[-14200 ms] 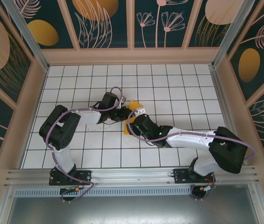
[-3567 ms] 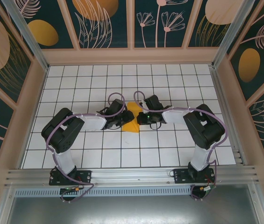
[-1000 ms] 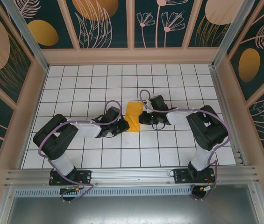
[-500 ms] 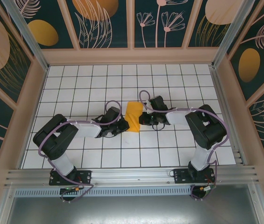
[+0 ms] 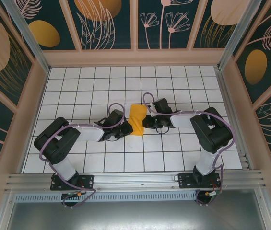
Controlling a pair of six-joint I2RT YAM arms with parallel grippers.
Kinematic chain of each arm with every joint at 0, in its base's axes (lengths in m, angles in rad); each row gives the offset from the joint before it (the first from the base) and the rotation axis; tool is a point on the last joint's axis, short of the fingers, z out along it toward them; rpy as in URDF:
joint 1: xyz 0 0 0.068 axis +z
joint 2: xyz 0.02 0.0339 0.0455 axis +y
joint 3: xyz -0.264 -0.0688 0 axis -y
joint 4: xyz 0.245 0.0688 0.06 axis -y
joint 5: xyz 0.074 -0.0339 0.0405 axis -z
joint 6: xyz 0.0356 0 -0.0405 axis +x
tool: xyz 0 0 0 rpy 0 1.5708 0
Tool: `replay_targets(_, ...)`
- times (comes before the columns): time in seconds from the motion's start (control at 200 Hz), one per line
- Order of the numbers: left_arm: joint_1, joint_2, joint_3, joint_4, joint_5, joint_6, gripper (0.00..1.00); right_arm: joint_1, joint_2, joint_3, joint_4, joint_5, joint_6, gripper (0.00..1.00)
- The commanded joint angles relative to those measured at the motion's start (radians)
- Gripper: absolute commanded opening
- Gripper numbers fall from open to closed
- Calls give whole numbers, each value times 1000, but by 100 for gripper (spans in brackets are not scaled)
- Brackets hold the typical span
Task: Fold a paper plane with a square sheet of paper (pick it up from the middle)
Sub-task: Fold the triangle a second time at the center of the table.
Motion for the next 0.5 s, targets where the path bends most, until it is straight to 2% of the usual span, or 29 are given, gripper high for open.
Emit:
replay_targets(0.0, -5, 15, 11, -54, -31, 37, 16, -6, 25, 22, -27, 4, -25, 3)
replay_targets(0.16, -4, -81, 37, -52, -50, 53, 17, -6, 30, 22, -27, 4, -25, 3)
replay_targets(0.27, 6, -103, 71, -34, -61, 48, 9, -4, 32, 23, -27, 5, -26, 3)
replay_targets(0.385, 34, -77, 92, 65, 6, 5, 0, -5, 33, 20, -27, 7, -26, 3)
replay_targets(0.495, 56, -23, 116, 161, 59, -46, 0, -5, 37, 18, -25, 6, -27, 3)
